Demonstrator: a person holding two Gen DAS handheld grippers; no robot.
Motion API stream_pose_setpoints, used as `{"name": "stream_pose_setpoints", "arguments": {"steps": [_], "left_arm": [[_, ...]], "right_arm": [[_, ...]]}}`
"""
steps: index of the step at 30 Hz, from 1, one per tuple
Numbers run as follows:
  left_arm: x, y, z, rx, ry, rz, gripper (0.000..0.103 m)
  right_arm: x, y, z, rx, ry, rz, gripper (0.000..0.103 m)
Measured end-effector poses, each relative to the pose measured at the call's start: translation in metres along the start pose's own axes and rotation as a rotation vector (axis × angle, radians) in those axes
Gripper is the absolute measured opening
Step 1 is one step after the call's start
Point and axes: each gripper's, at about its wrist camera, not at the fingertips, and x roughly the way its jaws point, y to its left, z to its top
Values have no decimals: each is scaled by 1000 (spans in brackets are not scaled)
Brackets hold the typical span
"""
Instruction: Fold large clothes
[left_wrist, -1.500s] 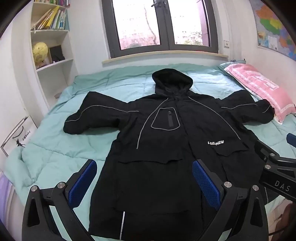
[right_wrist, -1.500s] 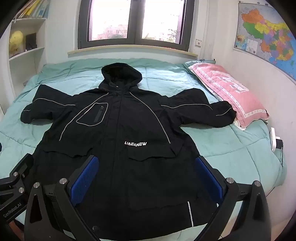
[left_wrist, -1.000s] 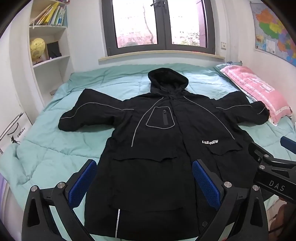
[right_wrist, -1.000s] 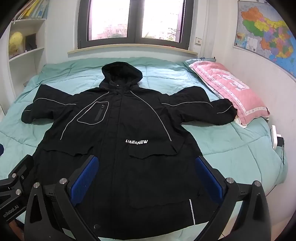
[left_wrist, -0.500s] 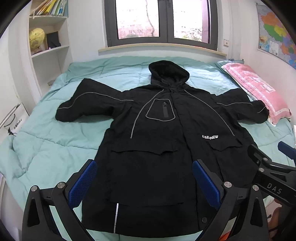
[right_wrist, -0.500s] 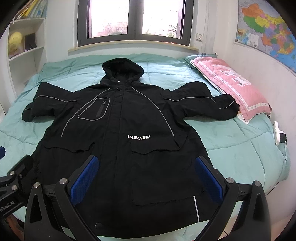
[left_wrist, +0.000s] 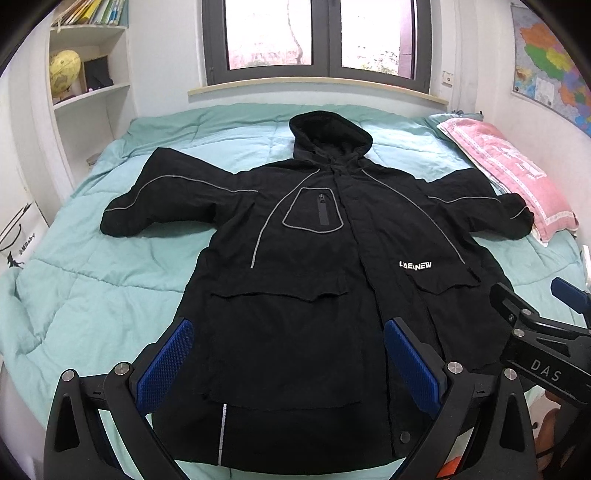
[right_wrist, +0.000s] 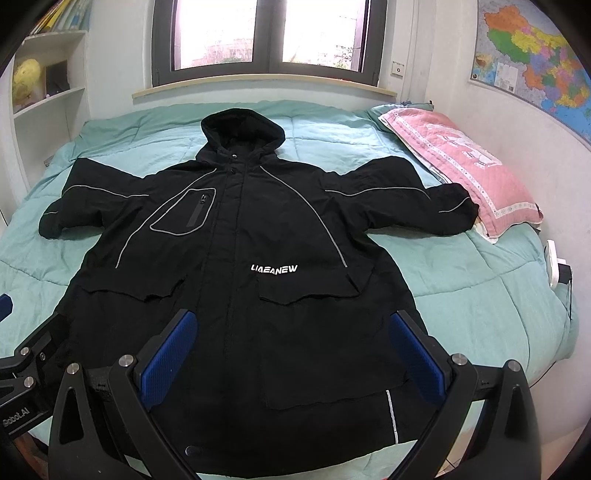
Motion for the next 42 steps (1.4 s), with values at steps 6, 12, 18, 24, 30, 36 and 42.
{"name": "stream_pose_setpoints", "arguments": {"steps": [6, 12, 18, 24, 30, 36, 42], "left_arm": [[1, 2, 1, -14, 2, 2, 102], [2, 4, 0, -24, 2, 2, 102], [2, 6, 0, -32, -3, 12, 102], [0, 11, 1, -50, -12, 40, 102], [-5, 10, -1, -37, -32, 30, 102], [-4, 11, -1, -34, -30, 24, 102], [2, 18, 0, -53, -29, 23, 102]], "right_arm": [[1, 2, 0, -3, 6, 4, 103], [2, 5, 0, -10, 7, 8, 103], [1, 8, -1, -18, 2, 14, 103], [-3, 10, -2, -23, -9, 12, 103], [-3, 11, -2, -24, -5, 9, 103], [-2, 13, -2, -26, 4, 12, 103], [1, 18, -1, -44, 0, 4, 103]]}}
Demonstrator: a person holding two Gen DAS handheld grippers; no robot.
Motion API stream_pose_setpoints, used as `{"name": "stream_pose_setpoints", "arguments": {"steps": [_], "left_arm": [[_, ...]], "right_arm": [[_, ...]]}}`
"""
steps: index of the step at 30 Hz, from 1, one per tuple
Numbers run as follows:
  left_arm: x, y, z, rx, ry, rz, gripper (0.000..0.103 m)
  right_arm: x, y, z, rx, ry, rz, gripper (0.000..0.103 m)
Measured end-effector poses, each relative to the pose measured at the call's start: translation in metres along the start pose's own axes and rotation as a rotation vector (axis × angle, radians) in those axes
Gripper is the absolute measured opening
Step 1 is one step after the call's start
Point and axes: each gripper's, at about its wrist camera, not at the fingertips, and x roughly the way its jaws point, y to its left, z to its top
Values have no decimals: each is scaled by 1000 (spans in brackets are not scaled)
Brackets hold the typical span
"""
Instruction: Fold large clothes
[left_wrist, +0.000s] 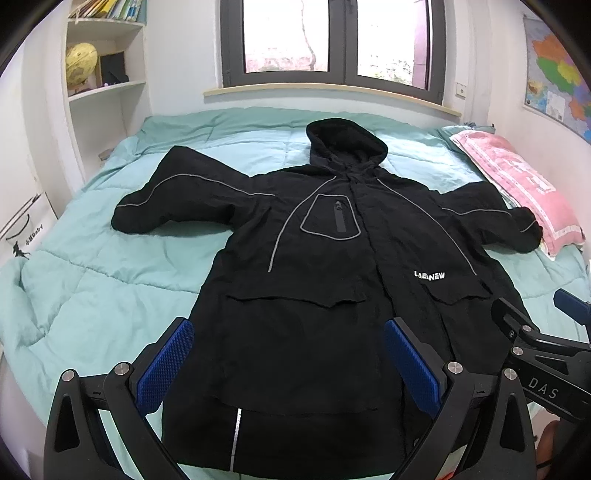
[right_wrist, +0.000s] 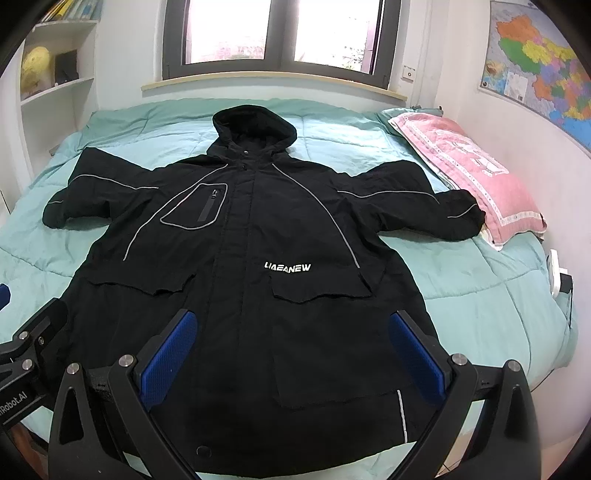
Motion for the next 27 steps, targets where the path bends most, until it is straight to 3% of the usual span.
{"name": "stream_pose_setpoints", "arguments": {"steps": [12, 15, 19, 24, 27], "left_arm": [[32, 47, 13, -77, -14, 23, 102], [45, 84, 27, -139, -43, 66, 102], [71, 163, 51, -279, -79, 117, 102], [110, 253, 76, -420, -129, -52, 102], [137, 295, 86, -519, -116, -59, 102]], "right_arm": [[21, 35, 18, -74, -25, 6, 103], [34, 52, 31, -109, -70, 3, 103], [64, 75, 53, -178, -145, -57, 103], [135, 99, 74, -217, -172, 17, 103], [173, 113, 70, -259, -181, 16, 103]]}}
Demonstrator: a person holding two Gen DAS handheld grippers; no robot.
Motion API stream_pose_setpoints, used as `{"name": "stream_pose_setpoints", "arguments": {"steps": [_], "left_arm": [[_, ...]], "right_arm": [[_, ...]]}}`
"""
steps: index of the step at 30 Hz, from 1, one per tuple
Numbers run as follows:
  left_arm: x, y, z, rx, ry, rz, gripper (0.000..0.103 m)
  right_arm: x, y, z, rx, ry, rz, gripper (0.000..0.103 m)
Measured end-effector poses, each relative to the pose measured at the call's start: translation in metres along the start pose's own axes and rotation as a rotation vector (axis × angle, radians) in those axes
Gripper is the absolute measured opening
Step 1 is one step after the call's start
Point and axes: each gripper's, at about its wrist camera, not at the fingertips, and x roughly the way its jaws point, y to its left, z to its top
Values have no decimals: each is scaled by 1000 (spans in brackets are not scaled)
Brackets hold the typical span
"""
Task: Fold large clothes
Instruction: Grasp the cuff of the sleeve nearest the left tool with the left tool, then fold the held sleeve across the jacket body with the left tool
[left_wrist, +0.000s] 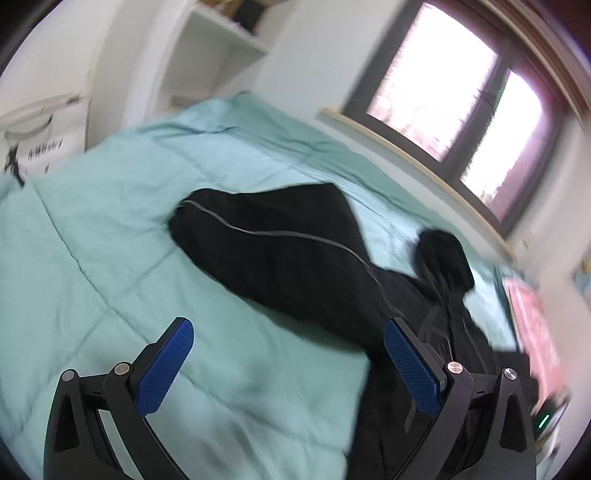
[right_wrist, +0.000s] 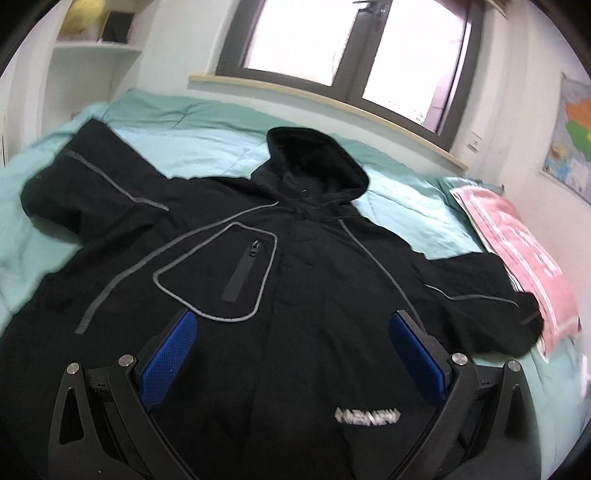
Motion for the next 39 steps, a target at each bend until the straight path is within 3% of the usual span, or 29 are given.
{"name": "stream_pose_setpoints", "arguments": {"steps": [7, 16, 23, 24, 26, 29, 32, 35, 36, 39], "left_arm": [[83, 65, 42, -176, 46, 100, 102], [162, 113, 59, -323, 114, 99, 102], [190, 106, 65, -246, 108, 148, 102], [193, 104, 65, -230, 106, 150, 99], [198, 100, 67, -202, 118, 153, 55], [186, 97, 70, -194, 78, 131, 23], [149, 97, 75, -203, -14, 113, 18], [104, 107, 81, -202, -128, 188, 19], [96, 115, 83, -221, -137, 192, 19], [112, 139, 81, -286, -41, 248, 19]], "right_arm": [[45, 30, -29, -65, 62, 12, 103], [48, 28, -34, -54, 60, 24, 103], [46, 29, -35, -61, 47, -11, 103], [46, 29, -36, -61, 45, -13, 103], [45, 29, -36, -59, 38, -17, 103], [44, 28, -36, -57, 32, -27, 103], [44, 28, -37, -58, 31, -28, 103], [44, 27, -38, -59, 31, -28, 103], [44, 27, -38, -59, 31, -27, 103], [43, 28, -38, -65, 30, -32, 103]]}}
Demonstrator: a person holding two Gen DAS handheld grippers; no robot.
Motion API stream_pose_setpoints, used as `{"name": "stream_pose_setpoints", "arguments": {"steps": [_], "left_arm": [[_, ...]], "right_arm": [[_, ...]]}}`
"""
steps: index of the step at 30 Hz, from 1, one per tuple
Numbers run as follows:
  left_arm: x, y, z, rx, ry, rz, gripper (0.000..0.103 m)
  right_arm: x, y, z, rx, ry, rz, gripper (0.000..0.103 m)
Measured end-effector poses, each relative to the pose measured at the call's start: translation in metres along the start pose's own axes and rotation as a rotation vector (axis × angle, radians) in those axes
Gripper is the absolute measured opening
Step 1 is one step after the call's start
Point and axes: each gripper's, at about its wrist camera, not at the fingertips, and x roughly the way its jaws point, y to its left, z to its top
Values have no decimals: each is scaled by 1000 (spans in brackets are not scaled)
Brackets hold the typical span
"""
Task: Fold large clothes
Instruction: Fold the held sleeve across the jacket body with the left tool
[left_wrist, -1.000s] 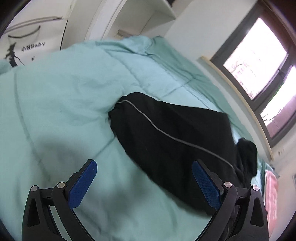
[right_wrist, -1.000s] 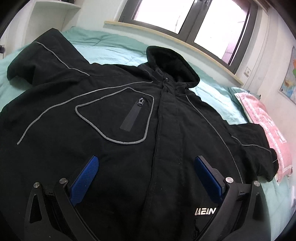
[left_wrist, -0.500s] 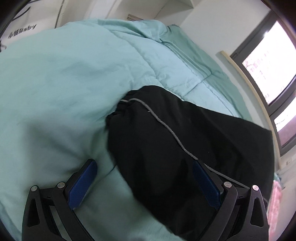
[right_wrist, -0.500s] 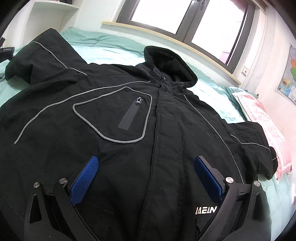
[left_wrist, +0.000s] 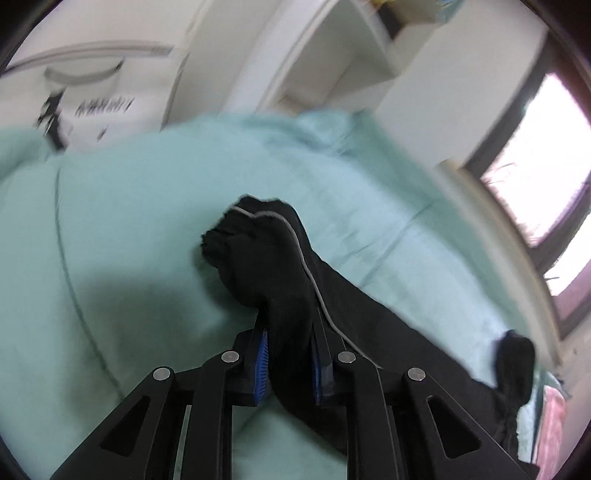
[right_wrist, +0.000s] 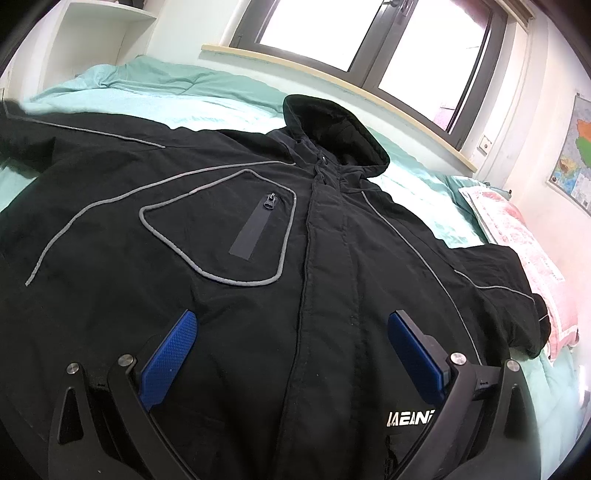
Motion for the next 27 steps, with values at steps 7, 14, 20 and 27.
{"name": "stream_pose_setpoints", "arguments": {"steps": [7, 14, 20, 27], "left_arm": [[33, -6, -19, 123, 11, 95, 22], [38, 24, -14, -64, 19, -37, 61], [5, -14, -16, 63, -44, -31, 18], [-91, -116, -58, 330, -175, -152, 17]], "right_arm": [[2, -2, 0, -3, 3, 1, 103], [2, -1, -1, -1, 1, 5, 103], [5, -3, -1, 6, 5, 19, 103], [-3, -8, 0, 30, -16, -43, 103]]}}
